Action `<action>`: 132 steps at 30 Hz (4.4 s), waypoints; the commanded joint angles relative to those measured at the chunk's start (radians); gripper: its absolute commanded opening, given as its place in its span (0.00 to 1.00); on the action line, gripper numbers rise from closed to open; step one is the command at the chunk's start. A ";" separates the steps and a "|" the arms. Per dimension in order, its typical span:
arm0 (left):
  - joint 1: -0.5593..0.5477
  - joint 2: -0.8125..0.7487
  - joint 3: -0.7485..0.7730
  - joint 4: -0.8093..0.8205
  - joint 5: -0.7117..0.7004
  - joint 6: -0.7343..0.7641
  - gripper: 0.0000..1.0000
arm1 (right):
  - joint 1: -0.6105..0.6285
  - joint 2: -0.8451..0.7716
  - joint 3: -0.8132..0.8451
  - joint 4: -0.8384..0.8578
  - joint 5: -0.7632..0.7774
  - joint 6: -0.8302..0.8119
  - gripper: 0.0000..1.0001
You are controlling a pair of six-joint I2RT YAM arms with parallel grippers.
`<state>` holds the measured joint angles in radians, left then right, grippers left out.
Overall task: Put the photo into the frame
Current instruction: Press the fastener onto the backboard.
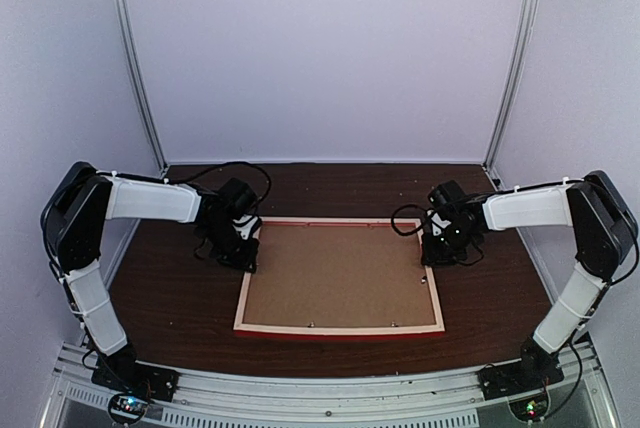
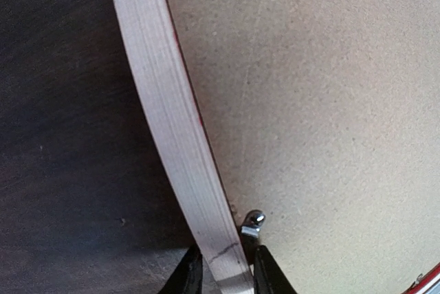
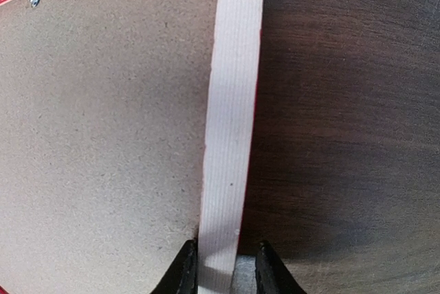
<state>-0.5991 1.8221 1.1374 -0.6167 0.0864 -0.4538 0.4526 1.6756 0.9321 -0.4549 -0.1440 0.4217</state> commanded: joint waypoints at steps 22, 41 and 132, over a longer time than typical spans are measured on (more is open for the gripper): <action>-0.041 -0.041 -0.029 -0.006 -0.071 -0.212 0.20 | 0.051 -0.067 -0.028 -0.135 -0.076 0.061 0.51; -0.041 -0.040 -0.020 -0.012 -0.071 -0.183 0.21 | 0.064 -0.025 -0.046 -0.119 -0.060 0.056 0.29; -0.041 -0.088 0.049 -0.089 -0.203 -0.107 0.68 | 0.056 -0.047 0.022 -0.250 -0.116 0.013 0.37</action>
<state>-0.6369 1.7424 1.1831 -0.6918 -0.0914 -0.5674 0.4904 1.6123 0.9306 -0.6853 -0.3229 0.4187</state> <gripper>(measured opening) 0.690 0.369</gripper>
